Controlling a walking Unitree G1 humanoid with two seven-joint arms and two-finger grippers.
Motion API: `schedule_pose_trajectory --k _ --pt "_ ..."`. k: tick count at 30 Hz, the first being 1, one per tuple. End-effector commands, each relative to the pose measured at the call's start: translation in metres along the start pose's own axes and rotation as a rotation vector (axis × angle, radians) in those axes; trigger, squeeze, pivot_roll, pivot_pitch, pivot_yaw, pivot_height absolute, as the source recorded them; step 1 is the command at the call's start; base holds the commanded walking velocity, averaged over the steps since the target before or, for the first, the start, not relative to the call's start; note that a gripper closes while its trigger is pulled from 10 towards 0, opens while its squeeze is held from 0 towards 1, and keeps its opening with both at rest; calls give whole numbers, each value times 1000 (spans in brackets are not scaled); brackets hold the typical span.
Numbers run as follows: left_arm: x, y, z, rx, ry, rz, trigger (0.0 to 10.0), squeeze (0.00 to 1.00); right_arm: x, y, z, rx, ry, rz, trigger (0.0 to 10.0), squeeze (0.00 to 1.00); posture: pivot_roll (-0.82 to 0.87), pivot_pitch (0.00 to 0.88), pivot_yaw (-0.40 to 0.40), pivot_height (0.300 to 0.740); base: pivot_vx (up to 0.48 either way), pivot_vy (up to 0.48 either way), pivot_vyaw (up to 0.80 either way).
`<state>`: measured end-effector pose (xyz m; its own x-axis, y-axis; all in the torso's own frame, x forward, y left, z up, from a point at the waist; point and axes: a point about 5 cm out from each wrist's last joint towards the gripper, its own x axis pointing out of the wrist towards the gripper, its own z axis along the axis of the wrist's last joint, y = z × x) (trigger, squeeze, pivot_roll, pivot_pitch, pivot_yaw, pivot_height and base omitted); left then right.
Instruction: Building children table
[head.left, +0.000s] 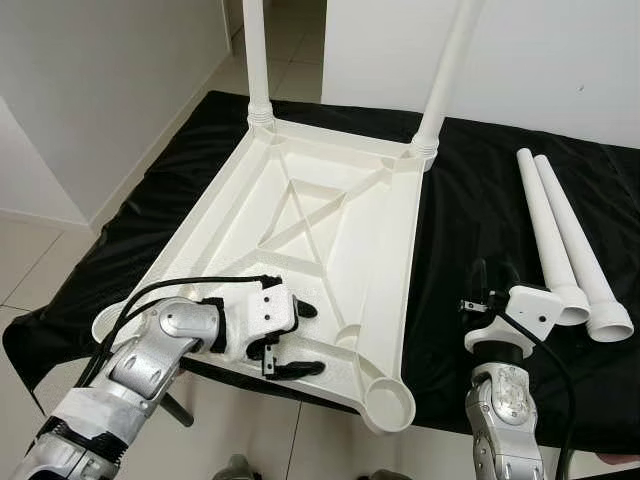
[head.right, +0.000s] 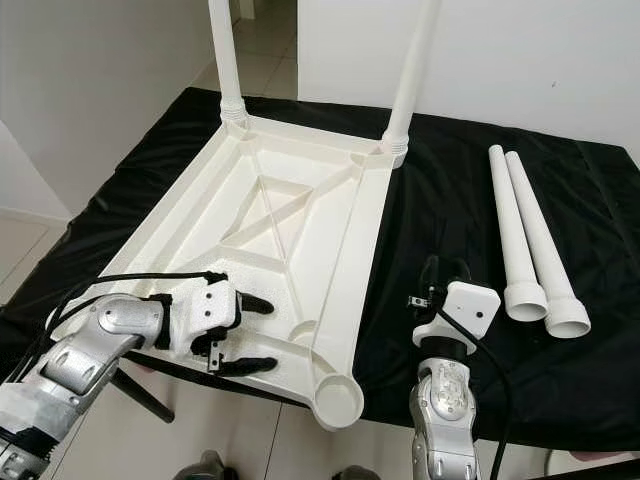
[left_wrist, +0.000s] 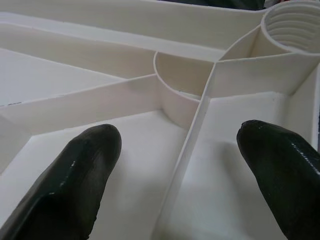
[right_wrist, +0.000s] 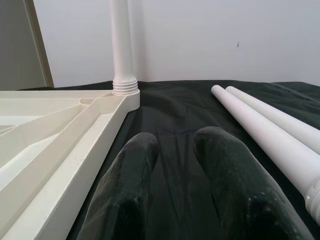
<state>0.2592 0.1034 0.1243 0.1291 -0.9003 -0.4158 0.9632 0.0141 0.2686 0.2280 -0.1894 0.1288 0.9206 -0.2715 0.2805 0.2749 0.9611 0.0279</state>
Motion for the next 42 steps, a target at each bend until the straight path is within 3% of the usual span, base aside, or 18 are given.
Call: schedule_pose_trajectory --k 1,11,13,16,25,28,34,38,42 --pt "3 -4 -2 21 32 -29 10000 0 -1 0 -2 -11 16 -4 10000 0 28 15 1 740 0 0 0" --pt "28 -2 -2 1 124 11 10000 0 -2 0 -2 -10 20 -14 10000 0 24 20 11 740 0 0 0" --pt "39 5 -2 -41 168 52 10000 0 -3 0 -2 -9 21 -19 10000 0 19 20 16 740 0 0 0" --pt "43 9 0 -54 175 75 10000 0 -3 0 -2 -9 22 -22 10000 0 19 20 16 740 0 0 0" --pt "73 29 18 -141 169 213 10000 0 -5 0 -4 -8 31 -28 10000 0 17 26 18 740 0 0 0" --pt "92 33 35 -163 146 271 10000 0 -6 1 -4 -8 34 -33 10000 0 12 30 24 740 0 0 0" --pt "99 34 41 -176 136 291 10000 0 -6 0 -3 -3 29 -46 10000 0 10 32 30 740 0 0 0" --pt "105 39 50 -249 126 327 10000 0 -4 -5 -1 -5 12 -79 10000 0 8 33 44 740 0 0 0" --pt "106 41 54 -232 119 328 10000 0 -1 -9 1 -10 -1 -98 10000 0 2 32 47 740 0 0 0"
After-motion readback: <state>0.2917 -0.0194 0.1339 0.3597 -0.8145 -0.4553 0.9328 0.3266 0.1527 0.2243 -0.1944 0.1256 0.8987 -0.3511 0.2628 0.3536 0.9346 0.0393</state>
